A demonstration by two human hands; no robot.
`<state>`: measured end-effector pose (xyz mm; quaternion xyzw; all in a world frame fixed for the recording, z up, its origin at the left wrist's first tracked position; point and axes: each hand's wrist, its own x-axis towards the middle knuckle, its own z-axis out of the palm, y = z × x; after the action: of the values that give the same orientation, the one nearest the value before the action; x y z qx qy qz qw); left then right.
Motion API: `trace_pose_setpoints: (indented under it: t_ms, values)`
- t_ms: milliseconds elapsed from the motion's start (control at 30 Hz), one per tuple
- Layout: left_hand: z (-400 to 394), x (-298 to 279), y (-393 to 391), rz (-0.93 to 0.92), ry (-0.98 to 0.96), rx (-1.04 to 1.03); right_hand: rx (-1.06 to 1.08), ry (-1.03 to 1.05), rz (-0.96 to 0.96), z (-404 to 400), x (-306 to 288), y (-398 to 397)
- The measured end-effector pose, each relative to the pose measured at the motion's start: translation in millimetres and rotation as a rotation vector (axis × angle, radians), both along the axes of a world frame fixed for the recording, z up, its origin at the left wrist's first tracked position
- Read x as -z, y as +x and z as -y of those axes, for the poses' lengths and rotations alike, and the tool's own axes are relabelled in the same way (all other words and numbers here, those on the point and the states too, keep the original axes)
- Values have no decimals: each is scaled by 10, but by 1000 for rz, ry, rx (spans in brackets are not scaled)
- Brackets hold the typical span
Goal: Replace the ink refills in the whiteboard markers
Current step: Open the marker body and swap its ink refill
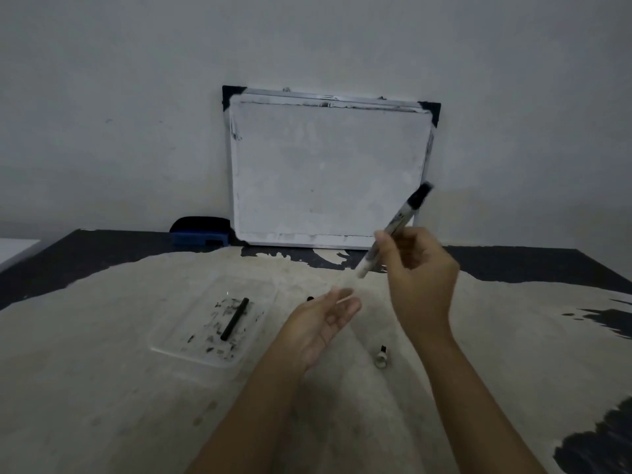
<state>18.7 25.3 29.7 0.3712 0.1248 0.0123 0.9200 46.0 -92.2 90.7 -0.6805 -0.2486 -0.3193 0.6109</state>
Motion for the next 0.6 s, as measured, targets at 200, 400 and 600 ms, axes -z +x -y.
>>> trace_pose_setpoints:
  t_ms: [200,400,600]
  values:
    - [1,15,0,-37,7,-36,75,-10,-78,-21,169,25]
    - [-21,5,21,-36,-4,-72,147,144,99,42,59,58]
    - [3,10,6,-88,102,-26,186,37,112,-15,163,48]
